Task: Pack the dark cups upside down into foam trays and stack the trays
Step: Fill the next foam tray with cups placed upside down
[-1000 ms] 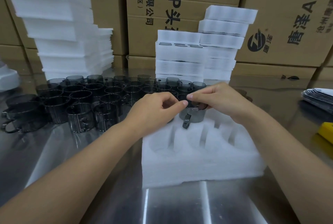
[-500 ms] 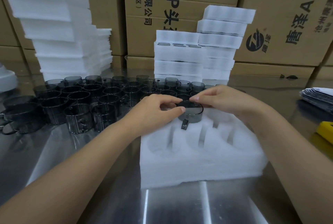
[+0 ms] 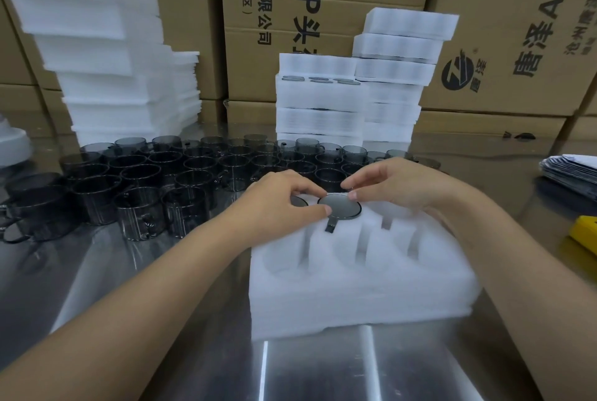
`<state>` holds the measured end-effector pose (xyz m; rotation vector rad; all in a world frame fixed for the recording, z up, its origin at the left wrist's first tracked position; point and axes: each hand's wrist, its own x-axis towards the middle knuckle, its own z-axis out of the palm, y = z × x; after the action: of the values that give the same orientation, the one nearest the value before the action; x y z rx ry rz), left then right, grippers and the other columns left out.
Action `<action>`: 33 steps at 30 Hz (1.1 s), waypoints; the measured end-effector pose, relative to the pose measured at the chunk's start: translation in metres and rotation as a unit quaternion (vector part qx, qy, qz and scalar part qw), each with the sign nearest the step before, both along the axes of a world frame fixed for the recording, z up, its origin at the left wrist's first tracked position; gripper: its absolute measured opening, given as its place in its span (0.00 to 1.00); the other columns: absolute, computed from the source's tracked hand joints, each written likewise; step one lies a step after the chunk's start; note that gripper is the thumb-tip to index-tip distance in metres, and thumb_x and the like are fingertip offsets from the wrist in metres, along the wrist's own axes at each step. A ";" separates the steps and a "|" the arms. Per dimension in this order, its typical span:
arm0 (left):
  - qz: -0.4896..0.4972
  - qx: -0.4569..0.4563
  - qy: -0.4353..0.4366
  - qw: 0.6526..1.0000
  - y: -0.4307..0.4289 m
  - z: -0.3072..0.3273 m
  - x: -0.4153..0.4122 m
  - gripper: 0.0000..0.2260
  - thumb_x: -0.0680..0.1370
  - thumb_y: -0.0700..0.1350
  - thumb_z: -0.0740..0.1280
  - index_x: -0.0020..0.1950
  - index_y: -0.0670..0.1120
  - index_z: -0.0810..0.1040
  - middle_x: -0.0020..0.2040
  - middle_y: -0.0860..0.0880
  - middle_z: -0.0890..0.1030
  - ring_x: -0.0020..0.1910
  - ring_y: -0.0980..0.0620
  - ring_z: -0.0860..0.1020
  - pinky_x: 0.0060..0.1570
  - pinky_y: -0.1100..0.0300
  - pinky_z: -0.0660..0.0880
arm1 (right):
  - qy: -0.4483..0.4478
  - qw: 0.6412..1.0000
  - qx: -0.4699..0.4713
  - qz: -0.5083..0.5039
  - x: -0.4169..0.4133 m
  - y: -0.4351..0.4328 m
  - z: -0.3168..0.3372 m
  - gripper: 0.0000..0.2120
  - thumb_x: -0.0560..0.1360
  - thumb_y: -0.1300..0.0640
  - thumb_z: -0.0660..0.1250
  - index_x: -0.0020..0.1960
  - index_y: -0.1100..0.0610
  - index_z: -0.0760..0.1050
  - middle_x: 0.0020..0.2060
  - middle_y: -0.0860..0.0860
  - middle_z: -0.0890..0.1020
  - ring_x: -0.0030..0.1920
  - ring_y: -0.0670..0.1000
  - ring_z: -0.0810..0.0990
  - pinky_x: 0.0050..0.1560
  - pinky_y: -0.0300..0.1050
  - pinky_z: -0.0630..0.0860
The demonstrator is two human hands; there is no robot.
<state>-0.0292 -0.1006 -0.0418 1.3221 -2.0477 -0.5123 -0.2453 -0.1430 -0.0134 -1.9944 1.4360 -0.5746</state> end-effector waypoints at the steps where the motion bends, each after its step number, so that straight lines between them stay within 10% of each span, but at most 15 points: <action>1: 0.004 -0.008 0.003 1.000 0.000 0.000 0.001 0.06 0.73 0.56 0.70 0.49 0.61 0.81 0.48 0.62 0.77 0.47 0.66 0.75 0.48 0.66 0.71 | 0.003 1.000 -0.002 -0.001 0.000 0.000 0.000 0.07 0.71 0.50 0.74 0.47 0.41 0.82 0.47 0.35 0.82 0.46 0.33 0.80 0.40 0.26 0.69; 12: 0.117 0.035 -0.060 0.991 -0.010 0.028 0.054 0.24 0.73 0.31 0.60 0.55 0.58 0.80 0.49 0.63 0.79 0.50 0.61 0.77 0.47 0.67 0.72 | 0.014 1.000 -0.004 -0.003 -0.001 -0.002 -0.002 0.05 0.70 0.48 0.74 0.46 0.40 0.82 0.47 0.35 0.82 0.53 0.36 0.77 0.58 0.37 0.68; 17: 0.074 0.103 -0.112 0.986 -0.011 0.032 0.065 0.19 0.71 0.35 0.67 0.44 0.61 0.82 0.30 0.63 0.80 0.30 0.64 0.77 0.31 0.71 0.71 | 0.012 1.000 -0.007 0.001 0.000 -0.002 -0.003 0.04 0.71 0.49 0.73 0.44 0.39 0.82 0.46 0.34 0.82 0.51 0.34 0.77 0.51 0.32 0.68; 21: 0.057 0.108 -0.142 0.982 -0.009 0.030 0.063 0.11 0.69 0.45 0.75 0.43 0.62 0.84 0.37 0.59 0.83 0.39 0.54 0.80 0.43 0.56 0.80 | 0.009 1.000 -0.012 0.007 0.000 -0.004 -0.004 0.06 0.71 0.50 0.73 0.40 0.38 0.82 0.44 0.33 0.82 0.50 0.33 0.77 0.51 0.32 0.68; 25: 0.068 0.045 -0.207 0.975 -0.012 0.021 0.057 0.09 0.71 0.48 0.74 0.48 0.59 0.81 0.41 0.61 0.80 0.39 0.60 0.75 0.35 0.66 0.70 | 0.008 1.000 -0.011 0.011 0.000 -0.005 -0.005 0.06 0.72 0.50 0.73 0.40 0.38 0.82 0.42 0.31 0.82 0.49 0.32 0.77 0.49 0.30 0.67; 33: 0.096 0.002 -0.227 0.969 -0.009 0.022 0.055 0.04 0.72 0.52 0.73 0.38 0.56 0.80 0.36 0.59 0.80 0.39 0.58 0.78 0.43 0.55 0.79 | 0.012 1.000 -0.015 0.013 0.001 -0.001 -0.006 0.04 0.73 0.49 0.70 0.43 0.40 0.82 0.46 0.37 0.83 0.50 0.42 0.82 0.50 0.36 0.71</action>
<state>0.0263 -0.1094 -0.0198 1.7439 -2.2354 -0.1312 -0.2440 -0.1438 -0.0190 -2.0482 1.4209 -0.5654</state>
